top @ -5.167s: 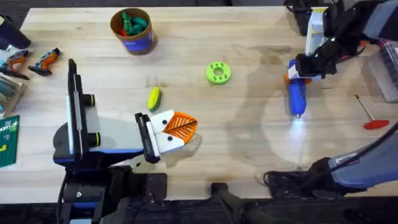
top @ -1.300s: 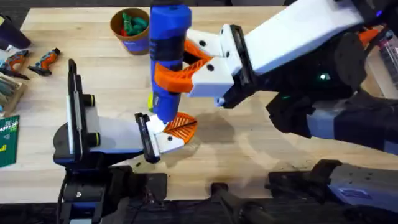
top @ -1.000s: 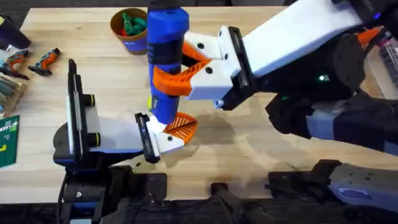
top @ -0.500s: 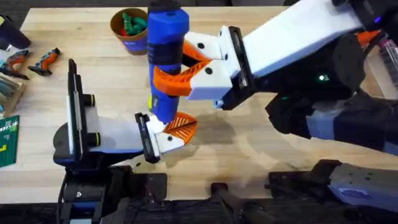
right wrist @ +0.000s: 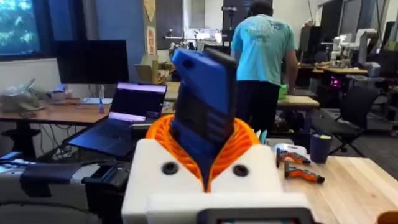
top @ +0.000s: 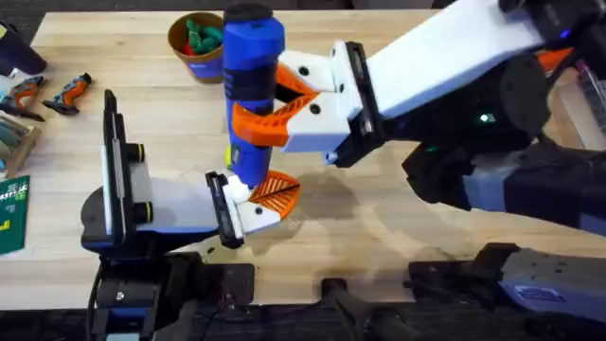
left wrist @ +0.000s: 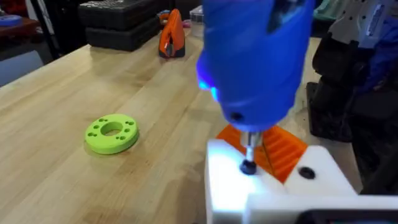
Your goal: Pick up the gripper from the table and insert it into the empty holder that is missing its gripper. Then pick up a screw, insert it into the mounting hole, and use the screwdriver to tighten it. Finally, clean up the table by picking up the vegetable and placing it into the bucket.
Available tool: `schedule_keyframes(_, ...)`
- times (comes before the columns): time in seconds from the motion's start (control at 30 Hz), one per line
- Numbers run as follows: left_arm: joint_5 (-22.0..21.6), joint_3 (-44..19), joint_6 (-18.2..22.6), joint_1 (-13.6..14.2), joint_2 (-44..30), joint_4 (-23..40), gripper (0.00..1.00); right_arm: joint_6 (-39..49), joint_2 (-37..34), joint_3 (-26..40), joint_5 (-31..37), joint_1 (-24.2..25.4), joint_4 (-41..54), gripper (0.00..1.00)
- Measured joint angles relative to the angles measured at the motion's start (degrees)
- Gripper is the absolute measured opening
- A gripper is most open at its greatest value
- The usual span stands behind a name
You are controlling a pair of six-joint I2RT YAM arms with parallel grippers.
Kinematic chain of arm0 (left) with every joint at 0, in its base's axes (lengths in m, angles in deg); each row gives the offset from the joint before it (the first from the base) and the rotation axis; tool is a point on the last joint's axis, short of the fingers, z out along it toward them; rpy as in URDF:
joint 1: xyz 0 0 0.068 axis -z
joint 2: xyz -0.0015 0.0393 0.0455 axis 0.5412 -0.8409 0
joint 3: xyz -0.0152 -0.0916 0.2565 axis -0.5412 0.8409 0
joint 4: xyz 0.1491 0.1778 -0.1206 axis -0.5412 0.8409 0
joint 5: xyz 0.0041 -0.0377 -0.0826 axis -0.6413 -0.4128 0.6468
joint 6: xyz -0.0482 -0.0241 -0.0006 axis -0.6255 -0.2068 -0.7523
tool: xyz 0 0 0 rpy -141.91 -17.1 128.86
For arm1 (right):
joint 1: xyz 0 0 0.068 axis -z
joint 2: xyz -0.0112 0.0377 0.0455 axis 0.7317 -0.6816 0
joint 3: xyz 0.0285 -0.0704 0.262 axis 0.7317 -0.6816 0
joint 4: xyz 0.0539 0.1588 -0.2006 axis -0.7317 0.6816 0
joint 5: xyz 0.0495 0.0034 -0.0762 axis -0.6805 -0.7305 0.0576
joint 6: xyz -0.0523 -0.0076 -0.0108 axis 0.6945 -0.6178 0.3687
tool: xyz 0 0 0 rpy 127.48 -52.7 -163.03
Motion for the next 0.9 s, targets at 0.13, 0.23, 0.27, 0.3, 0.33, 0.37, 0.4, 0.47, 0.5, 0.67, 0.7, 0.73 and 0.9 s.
schedule_keyframes(0.13, 0.0, 0.0, 0.0, 0.0, 0.0, 0.0, 0.004, 0.1, -0.6, 0.0, 0.0, 0.0, 0.1, 0.028)
schedule_keyframes(0.23, 0.0, 0.0, 0.0, 0.0, 0.0, 0.0, 0.004, 0.2, -0.6, 0.0, 0.0, 0.0, 0.1, 0.028)
schedule_keyframes(0.27, 0.0, 0.0, 0.0, 0.0, 0.0, 0.0, 0.004, 0.3, -0.6, 0.0, 0.0, 0.0, 0.1, 0.028)
schedule_keyframes(0.3, 0.0, 0.0, 0.0, 0.0, 0.0, 0.0, 0.004, 0.3, -0.6, 0.0, 0.0, 0.0, 0.1, 0.028)
schedule_keyframes(0.33, 0.0, 0.0, 0.0, 0.0, 0.0, 0.0, 0.004, 0.3, -0.6, 0.0, 0.0, 0.0, 0.1, 0.028)
schedule_keyframes(0.37, 0.0, 0.0, 0.0, 0.0, 0.0, 0.0, 0.004, 0.3, -0.6, 0.0, 0.0, 0.0, 0.1, 0.028)
schedule_keyframes(0.4, 0.0, 0.0, 0.0, 0.0, 0.0, 0.0, 0.004, 0.3, -0.6, 0.0, 0.0, 0.0, 0.1, 0.028)
schedule_keyframes(0.47, 0.0, 0.0, 0.0, 0.0, 0.0, 0.0, 0.004, 0.3, -0.6, 0.0, 0.0, 0.0, 0.1, 0.028)
schedule_keyframes(0.5, 0.0, 0.0, 0.0, 0.0, 0.0, 0.0, 0.004, 0.3, -0.6, 0.0, 0.0, 0.0, 0.1, 0.028)
schedule_keyframes(0.67, 0.0, 0.0, 0.0, 0.0, 0.0, 0.0, 0.004, 0.3, -0.6, 0.0, 0.0, 0.0, 0.1, 0.028)
schedule_keyframes(0.7, 0.0, 0.0, 0.0, 0.0, 0.0, 0.0, 0.004, 0.3, -0.6, 0.0, 0.0, 0.0, 0.1, 0.028)
schedule_keyframes(0.73, 0.0, 0.0, 0.0, 0.0, 0.0, 0.0, 0.004, 0.3, -0.6, 0.0, 0.0, 0.0, 0.1, 0.028)
schedule_keyframes(0.9, 0.0, 0.0, 0.0, 0.0, 0.0, 0.0, 0.004, 0.3, -0.6, 0.0, 0.0, 0.0, 0.1, 0.028)
